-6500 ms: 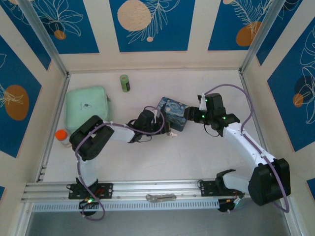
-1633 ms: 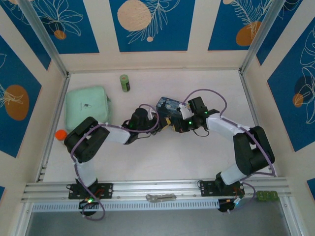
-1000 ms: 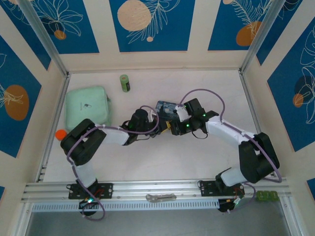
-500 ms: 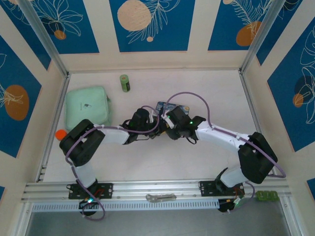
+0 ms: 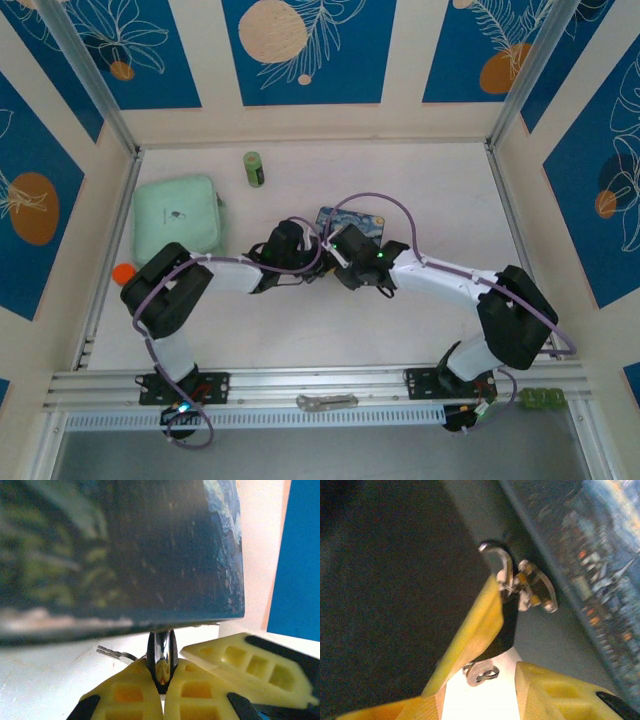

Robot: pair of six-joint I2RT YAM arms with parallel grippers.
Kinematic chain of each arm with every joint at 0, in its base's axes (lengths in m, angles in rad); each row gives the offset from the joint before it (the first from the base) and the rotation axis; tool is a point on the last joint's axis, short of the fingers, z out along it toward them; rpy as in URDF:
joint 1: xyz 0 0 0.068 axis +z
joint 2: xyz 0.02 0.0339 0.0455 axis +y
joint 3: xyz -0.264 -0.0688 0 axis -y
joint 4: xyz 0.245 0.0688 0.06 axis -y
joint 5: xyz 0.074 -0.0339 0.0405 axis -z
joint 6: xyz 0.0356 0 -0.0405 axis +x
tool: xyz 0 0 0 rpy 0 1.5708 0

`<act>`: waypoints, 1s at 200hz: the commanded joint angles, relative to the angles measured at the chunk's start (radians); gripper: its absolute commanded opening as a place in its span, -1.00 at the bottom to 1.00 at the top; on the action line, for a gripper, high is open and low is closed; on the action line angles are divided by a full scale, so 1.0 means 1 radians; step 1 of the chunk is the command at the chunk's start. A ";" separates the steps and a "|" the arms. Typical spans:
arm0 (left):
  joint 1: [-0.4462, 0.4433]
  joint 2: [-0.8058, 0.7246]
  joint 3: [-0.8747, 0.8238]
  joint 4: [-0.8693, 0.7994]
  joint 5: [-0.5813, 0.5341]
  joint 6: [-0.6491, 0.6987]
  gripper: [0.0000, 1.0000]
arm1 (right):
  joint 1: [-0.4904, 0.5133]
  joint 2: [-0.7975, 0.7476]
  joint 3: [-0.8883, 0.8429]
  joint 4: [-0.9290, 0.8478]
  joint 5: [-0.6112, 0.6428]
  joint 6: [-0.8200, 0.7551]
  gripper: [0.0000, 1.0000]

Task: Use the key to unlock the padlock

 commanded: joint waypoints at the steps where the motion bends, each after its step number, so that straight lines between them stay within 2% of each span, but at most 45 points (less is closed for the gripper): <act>1: -0.002 -0.031 0.038 0.074 0.038 0.013 -1.00 | 0.007 -0.055 -0.021 -0.038 -0.040 0.032 -0.18; 51: -0.001 -0.039 0.035 0.075 0.036 0.013 -1.00 | -0.014 -0.055 -0.032 0.011 -0.051 0.030 -0.17; 105: -0.002 -0.063 0.028 0.069 0.039 0.010 -1.00 | -0.016 0.021 -0.007 0.083 0.032 -0.014 -0.23; 141: -0.002 -0.063 0.023 0.092 0.041 -0.008 -1.00 | -0.009 0.048 0.008 0.090 0.073 -0.024 -0.31; 164: -0.002 -0.066 0.023 0.094 0.042 -0.010 -1.00 | -0.001 0.065 0.018 0.063 0.088 -0.034 -0.28; 200: 0.000 -0.067 0.021 0.085 0.035 -0.003 -1.00 | 0.001 0.005 -0.020 0.015 -0.002 0.009 -0.16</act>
